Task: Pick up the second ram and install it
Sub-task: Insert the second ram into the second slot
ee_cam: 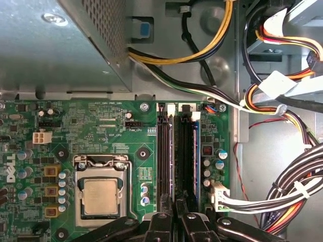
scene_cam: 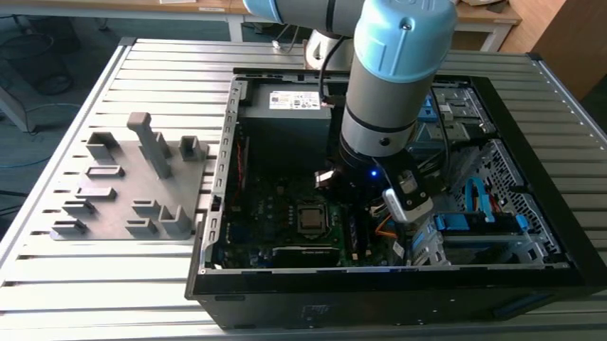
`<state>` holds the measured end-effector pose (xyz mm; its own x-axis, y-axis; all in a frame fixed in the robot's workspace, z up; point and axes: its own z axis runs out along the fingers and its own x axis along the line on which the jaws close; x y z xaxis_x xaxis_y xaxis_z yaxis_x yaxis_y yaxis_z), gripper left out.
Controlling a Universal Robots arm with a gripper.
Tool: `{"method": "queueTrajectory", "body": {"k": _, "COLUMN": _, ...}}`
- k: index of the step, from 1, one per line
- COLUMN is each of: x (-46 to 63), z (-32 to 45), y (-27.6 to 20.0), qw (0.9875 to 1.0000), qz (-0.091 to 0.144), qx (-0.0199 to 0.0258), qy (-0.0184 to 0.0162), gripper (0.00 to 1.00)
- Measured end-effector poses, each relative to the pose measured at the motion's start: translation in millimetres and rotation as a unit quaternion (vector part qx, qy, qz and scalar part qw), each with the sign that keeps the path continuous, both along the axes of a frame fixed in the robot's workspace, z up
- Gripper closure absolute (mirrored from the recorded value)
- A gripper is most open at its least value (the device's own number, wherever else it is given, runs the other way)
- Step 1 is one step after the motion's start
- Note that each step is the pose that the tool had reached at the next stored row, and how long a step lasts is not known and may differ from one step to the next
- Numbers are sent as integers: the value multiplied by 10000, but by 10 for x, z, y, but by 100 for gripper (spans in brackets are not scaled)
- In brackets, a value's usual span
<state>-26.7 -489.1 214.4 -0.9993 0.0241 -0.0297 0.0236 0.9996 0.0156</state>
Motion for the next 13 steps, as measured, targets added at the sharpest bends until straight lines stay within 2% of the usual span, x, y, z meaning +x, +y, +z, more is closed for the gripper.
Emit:
{"method": "queueTrajectory", "body": {"k": 7, "x": 0, "z": -14, "y": 0, "qw": 10000, "qz": 4, "qx": 0, "qy": 0, "gripper": 86}}
{"method": "queueTrajectory", "body": {"k": 13, "x": 0, "z": -60, "y": 0, "qw": 10000, "qz": 5, "qx": -1, "qy": 0, "gripper": 86}}
